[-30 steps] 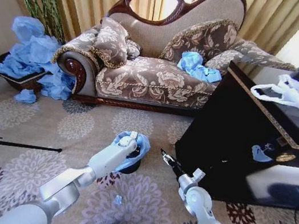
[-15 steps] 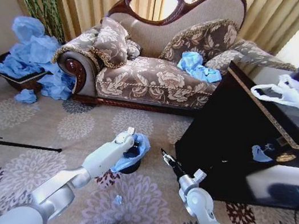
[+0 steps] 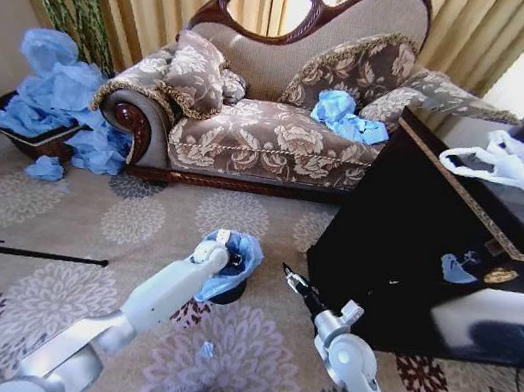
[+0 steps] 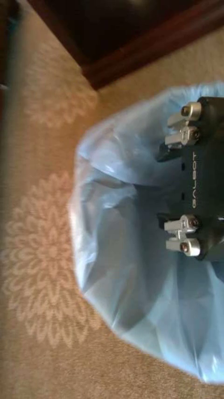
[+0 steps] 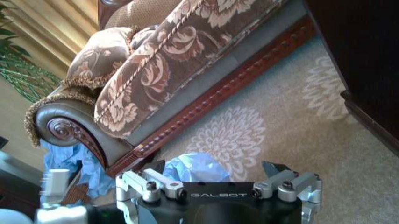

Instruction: Place a garbage bag over the trash bin.

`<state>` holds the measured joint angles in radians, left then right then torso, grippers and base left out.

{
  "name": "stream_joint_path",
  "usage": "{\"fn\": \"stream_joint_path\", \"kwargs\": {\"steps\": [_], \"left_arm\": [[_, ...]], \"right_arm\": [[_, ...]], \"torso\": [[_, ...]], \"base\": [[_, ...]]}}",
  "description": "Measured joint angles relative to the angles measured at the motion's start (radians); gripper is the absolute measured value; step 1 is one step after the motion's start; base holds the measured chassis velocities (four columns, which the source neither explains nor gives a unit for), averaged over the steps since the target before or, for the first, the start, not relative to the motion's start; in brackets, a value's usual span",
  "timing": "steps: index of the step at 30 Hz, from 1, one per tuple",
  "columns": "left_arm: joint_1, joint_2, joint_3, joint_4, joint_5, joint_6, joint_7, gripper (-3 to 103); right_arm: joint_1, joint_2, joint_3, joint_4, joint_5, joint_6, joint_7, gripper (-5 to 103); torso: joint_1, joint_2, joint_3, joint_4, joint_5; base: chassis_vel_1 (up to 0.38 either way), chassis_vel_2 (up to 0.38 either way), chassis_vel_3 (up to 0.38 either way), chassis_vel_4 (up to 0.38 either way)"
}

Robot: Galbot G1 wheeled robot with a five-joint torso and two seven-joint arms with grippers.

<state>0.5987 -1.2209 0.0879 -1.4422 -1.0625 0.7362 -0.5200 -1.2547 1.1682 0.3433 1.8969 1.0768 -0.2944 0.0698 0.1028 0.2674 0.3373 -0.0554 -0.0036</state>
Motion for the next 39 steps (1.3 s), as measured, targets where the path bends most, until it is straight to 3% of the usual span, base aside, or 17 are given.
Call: {"fn": "stream_joint_path", "kwargs": {"steps": [5, 7, 8, 9, 10, 11, 12, 15, 19, 23, 25, 26, 29, 31, 32, 36, 39], "left_arm": [[0.066, 0.054, -0.055, -0.154, -0.035, -0.007, 0.001, 76], [0.116, 0.088, -0.08, -0.237, -0.023, -0.057, 0.023, 81], [0.184, 0.129, -0.114, -0.318, 0.053, -0.128, 0.063, 92], [0.184, 0.129, -0.114, -0.318, 0.053, -0.128, 0.063, 92], [0.219, 0.149, -0.131, -0.351, 0.107, -0.156, 0.094, 92], [0.281, 0.188, -0.162, -0.405, 0.231, -0.21, 0.158, 96], [0.281, 0.188, -0.162, -0.405, 0.231, -0.21, 0.158, 96], [0.389, 0.272, -0.197, -0.489, 0.518, -0.348, 0.227, 100], [0.453, 0.303, -0.232, -0.543, 0.582, -0.37, 0.236, 100], [0.592, 0.324, -0.344, -0.607, 0.621, -0.353, 0.267, 100], [0.758, 0.309, -0.478, -0.657, 0.702, -0.37, 0.327, 100], [0.758, 0.309, -0.478, -0.657, 0.702, -0.37, 0.327, 100], [1.009, 0.227, -0.673, -0.747, 0.754, -0.42, 0.399, 100], [1.043, 0.21, -0.698, -0.764, 0.754, -0.426, 0.404, 100], [1.141, 0.146, -0.768, -0.818, 0.75, -0.455, 0.411, 100], [1.238, 0.049, -0.833, -0.878, 0.772, -0.52, 0.413, 100], [1.263, 0.024, -0.843, -0.906, 0.776, -0.529, 0.413, 100]], "right_arm": [[-0.035, 0.006, 0.025, 0.04, -0.038, 0.008, -0.003, 100], [-0.061, 0.008, 0.041, 0.058, -0.101, 0.021, -0.016, 100], [-0.091, 0.009, 0.054, 0.074, -0.184, 0.043, -0.028, 100], [-0.091, 0.009, 0.054, 0.074, -0.184, 0.043, -0.028, 100], [-0.108, 0.009, 0.059, 0.082, -0.227, 0.056, -0.033, 100], [-0.13, 0.011, 0.066, 0.097, -0.286, 0.071, -0.037, 100], [-0.13, 0.011, 0.066, 0.097, -0.286, 0.071, -0.037, 100], [-0.205, 0.029, 0.112, 0.145, -0.444, 0.115, -0.044, 100], [-0.262, 0.06, 0.156, 0.176, -0.551, 0.147, -0.044, 100], [-0.323, 0.098, 0.183, 0.22, -0.661, 0.173, -0.029, 100], [-0.36, 0.131, 0.199, 0.236, -0.766, 0.224, -0.037, 100], [-0.36, 0.131, 0.199, 0.236, -0.766, 0.224, -0.037, 100], [-0.439, 0.176, 0.217, 0.262, -0.81, 0.28, -0.062, 100], [-0.45, 0.183, 0.218, 0.267, -0.81, 0.286, -0.066, 100], [-0.484, 0.208, 0.226, 0.284, -0.81, 0.309, -0.084, 100], [-0.52, 0.246, 0.241, 0.316, -0.806, 0.331, -0.114, 100], [-0.53, 0.255, 0.245, 0.332, -0.801, 0.332, -0.122, 100]], "torso": [[0.0, 0.0, 0.0, 0.0, 0.0], [0.0, 0.0, 0.0, 0.0003, 0.0001], [0.0, 0.0, 0.0, -0.0001, -0.0002], [0.0, 0.0, 0.0, -0.0001, -0.0002], [0.0, 0.0, 0.0, -0.0002, -0.0001], [0.0, 0.0, 0.0, 0.0001, -0.0001], [0.0, 0.0, 0.0, 0.0001, -0.0001], [0.0, 0.0, 0.0, 0.0006, -0.0001], [0.0, 0.0, 0.0, -0.0007, 0.0001], [0.0, 0.0, 0.0, -0.0006, -0.0006], [0.0, 0.0, 0.0, 0.0008, 0.0], [0.0, 0.0, 0.0, 0.0008, 0.0], [0.0, 0.0, 0.0, 0.0001, -0.0001], [0.0, 0.0, 0.0, 0.0004, 0.0], [0.0, 0.0, 0.0, 0.0008, 0.0003], [0.0, 0.0, 0.0, 0.0002, 0.0002], [0.0, 0.0, 0.0, 0.0001, 0.0]], "base": [[0.0, 0.0, 0.0, 0.0], [0.0, 0.0, 0.0, 0.0], [0.0, 0.0, 0.0, 0.0], [0.0, 0.0, 0.0, 0.0], [0.0, 0.0, 0.0, 0.0], [0.0, 0.0, 0.0, 0.0], [0.0, 0.0, 0.0, 0.0], [0.0, 0.0, 0.0, 0.0], [0.0, 0.0, 0.0, 0.0], [0.0, 0.0, 0.0, 0.0], [0.0, 0.0, 0.0, 0.0], [0.0, 0.0, 0.0, 0.0], [0.0, 0.0, 0.0, 0.0], [0.0, 0.0, 0.0, 0.0], [0.0, 0.0, 0.0, 0.0], [0.0, 0.0, 0.0, 0.0], [0.0, 0.0, 0.0, 0.0]]}}
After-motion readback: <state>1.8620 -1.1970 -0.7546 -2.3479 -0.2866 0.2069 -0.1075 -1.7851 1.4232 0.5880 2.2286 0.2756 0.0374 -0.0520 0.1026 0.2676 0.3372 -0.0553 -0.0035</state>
